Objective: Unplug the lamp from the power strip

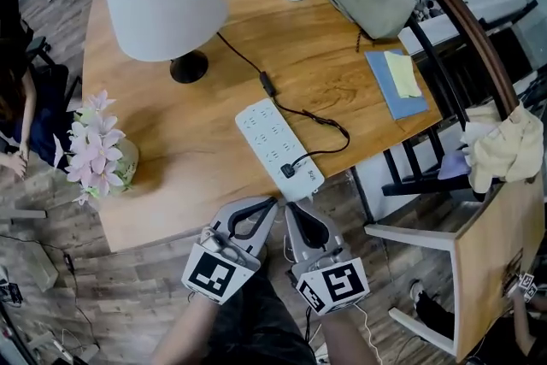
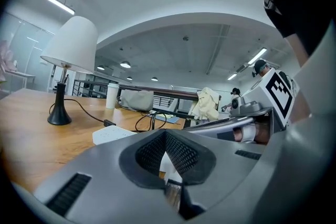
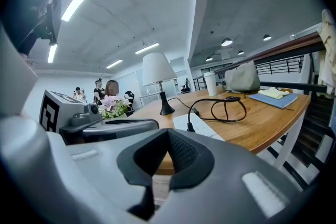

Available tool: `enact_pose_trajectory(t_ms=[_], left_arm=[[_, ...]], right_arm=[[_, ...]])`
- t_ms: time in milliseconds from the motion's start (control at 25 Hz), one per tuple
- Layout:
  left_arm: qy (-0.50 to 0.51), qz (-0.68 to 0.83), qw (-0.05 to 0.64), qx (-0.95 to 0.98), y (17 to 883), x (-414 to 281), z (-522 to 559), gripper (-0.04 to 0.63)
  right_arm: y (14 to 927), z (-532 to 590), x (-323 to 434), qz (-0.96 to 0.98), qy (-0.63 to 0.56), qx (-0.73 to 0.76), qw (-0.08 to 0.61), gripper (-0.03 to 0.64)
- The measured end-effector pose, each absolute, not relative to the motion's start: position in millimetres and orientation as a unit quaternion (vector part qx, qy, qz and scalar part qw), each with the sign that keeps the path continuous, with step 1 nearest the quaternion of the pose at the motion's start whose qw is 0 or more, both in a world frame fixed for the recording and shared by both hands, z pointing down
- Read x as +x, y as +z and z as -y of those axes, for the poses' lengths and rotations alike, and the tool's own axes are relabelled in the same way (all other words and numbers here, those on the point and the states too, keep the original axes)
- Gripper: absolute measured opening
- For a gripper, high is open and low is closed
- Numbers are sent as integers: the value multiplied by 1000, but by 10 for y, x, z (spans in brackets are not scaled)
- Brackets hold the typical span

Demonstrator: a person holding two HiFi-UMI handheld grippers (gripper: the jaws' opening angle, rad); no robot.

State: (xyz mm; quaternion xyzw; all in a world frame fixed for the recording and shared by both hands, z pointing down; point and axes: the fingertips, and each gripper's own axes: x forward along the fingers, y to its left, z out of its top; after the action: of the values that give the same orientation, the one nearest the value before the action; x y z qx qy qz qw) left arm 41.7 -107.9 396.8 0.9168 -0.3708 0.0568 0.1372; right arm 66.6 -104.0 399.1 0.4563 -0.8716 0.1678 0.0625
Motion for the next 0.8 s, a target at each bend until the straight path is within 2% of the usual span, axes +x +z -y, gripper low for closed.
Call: enact_pose_trajectory(t_ms=[320, 480, 760, 800], left_arm=[[69, 356, 129, 923, 4058, 482, 1203, -3], [94, 365, 147, 914, 4213, 469, 1306, -3], [153, 374, 128, 906, 4377, 433, 1493, -2], [161, 374, 123, 905, 4399, 431, 1521, -2]], right_arm=[[4097, 1167, 625, 870, 175, 455, 77, 8], [4177, 1265, 657, 863, 159, 465, 115, 8], [4250, 1439, 727, 850, 150, 482, 153, 9], [4260, 1456, 719, 851, 150, 478, 158, 46]])
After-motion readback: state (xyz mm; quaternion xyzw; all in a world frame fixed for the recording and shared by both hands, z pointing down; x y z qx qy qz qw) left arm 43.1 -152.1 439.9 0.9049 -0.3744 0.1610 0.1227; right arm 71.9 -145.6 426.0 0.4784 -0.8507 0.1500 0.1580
